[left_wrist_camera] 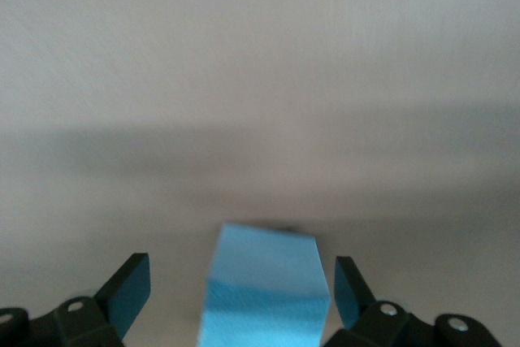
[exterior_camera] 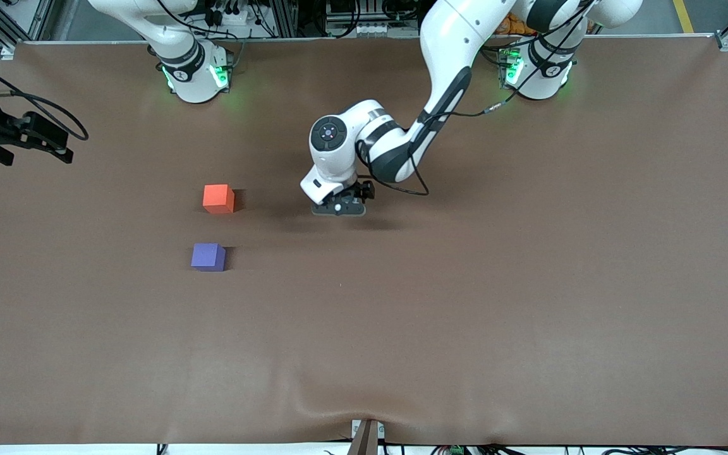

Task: Place blue block between orange and purple blocks
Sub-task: 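Set the blue cube down while the right gripper reaches toward it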

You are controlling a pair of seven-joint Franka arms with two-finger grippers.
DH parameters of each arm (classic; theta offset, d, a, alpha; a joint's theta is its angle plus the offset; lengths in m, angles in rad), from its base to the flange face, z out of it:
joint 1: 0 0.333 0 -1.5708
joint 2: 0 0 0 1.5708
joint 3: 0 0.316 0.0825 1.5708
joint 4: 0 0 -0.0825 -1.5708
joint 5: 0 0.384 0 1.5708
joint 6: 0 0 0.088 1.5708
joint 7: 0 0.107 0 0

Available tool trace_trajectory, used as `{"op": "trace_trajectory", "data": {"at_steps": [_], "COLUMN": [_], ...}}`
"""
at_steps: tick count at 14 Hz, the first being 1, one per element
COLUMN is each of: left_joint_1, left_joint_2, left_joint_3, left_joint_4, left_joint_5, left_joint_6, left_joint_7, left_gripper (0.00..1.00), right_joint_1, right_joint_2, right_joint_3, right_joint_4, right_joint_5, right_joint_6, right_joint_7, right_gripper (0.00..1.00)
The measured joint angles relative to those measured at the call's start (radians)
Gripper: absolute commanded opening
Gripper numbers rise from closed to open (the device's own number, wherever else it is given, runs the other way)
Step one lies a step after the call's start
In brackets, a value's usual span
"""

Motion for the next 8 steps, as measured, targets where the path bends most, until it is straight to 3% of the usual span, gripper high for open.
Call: {"op": "trace_trajectory", "data": {"at_steps": [4, 8], "left_joint_1": [0.053, 0.239], "left_joint_2": [-0.141, -0.281], "left_joint_3": [0.101, 0.108], "left_joint_4": [0.016, 0.009], "left_joint_5": [0.009, 0.01], "left_joint_6": [-0.081, -0.248], "left_joint_7": [0.034, 0.176], "left_gripper": [1.0, 1.0], "right_joint_1": [0.011, 0.157], "right_joint_2": [0.078, 0.132], "right_joint_3": [0.006, 0.013], "right_joint_4": [-0.002, -0.001], "right_joint_5": [0.002, 0.036], "right_joint_6": [0.004, 0.015], "right_joint_7": [-0.004, 0.045], "right_gripper": [1.0, 1.0]}}
